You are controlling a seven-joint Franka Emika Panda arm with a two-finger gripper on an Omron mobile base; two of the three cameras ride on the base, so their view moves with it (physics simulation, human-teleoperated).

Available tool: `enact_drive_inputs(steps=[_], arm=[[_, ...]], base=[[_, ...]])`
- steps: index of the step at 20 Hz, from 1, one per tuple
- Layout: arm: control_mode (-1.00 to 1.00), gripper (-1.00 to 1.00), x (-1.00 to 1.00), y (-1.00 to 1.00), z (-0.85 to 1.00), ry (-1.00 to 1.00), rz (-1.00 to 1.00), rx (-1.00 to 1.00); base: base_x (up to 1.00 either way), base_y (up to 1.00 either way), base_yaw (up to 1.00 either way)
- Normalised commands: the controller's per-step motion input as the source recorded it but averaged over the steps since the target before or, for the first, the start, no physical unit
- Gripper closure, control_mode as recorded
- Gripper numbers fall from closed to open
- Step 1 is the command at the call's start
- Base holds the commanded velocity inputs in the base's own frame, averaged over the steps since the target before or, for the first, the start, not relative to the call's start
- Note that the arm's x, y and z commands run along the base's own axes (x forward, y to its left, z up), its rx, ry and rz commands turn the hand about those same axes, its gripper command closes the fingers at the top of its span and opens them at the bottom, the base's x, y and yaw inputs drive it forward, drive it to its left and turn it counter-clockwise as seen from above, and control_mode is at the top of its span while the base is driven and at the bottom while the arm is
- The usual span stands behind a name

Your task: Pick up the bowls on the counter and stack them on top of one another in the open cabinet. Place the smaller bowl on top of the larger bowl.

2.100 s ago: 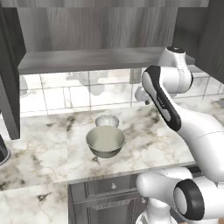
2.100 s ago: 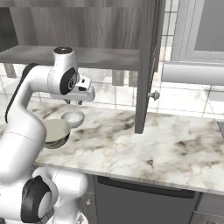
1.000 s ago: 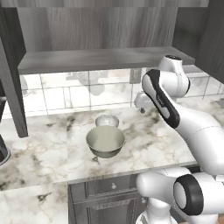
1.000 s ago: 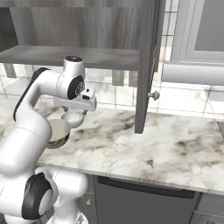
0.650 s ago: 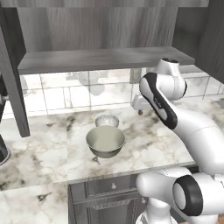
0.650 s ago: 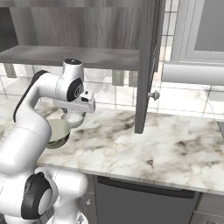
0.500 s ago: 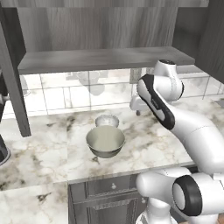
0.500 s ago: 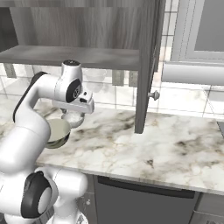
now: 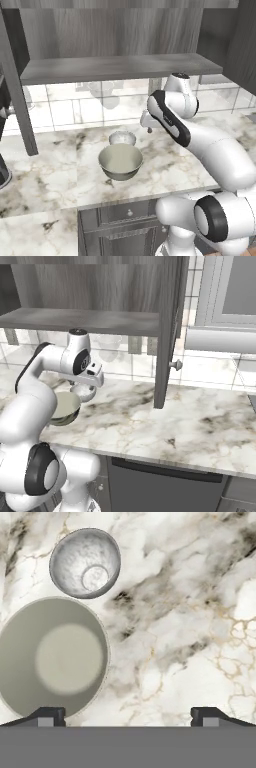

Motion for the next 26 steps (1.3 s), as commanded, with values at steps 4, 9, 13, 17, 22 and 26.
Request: enact_drive_inputs(steps=[4, 9, 13, 17, 22, 26], arm=[[-1.0, -1.0, 0.27, 0.14, -0.15, 0.0, -0.05, 0.01], [-1.0, -1.0, 0.26, 0.07, -0.15, 0.0, -0.05, 0.02], [-1.0, -1.0, 0.26, 0.05, -0.17, 0.0, -0.04, 0.02], [-1.0, -1.0, 0.26, 0.05, -0.18, 0.0, -0.04, 0.02], [-1.0, -1.0, 0.27, 0.05, -0.2, 0.0, -0.04, 0.01], [-1.0, -1.0, 0.26, 0.07, -0.21, 0.0, -0.04, 0.0]], base=[[0.0, 0.0, 0.0], [0.0, 0.0, 0.0], [0.0, 0.0, 0.0], [0.0, 0.0, 0.0], [0.0, 0.0, 0.0], [0.0, 0.0, 0.0]])
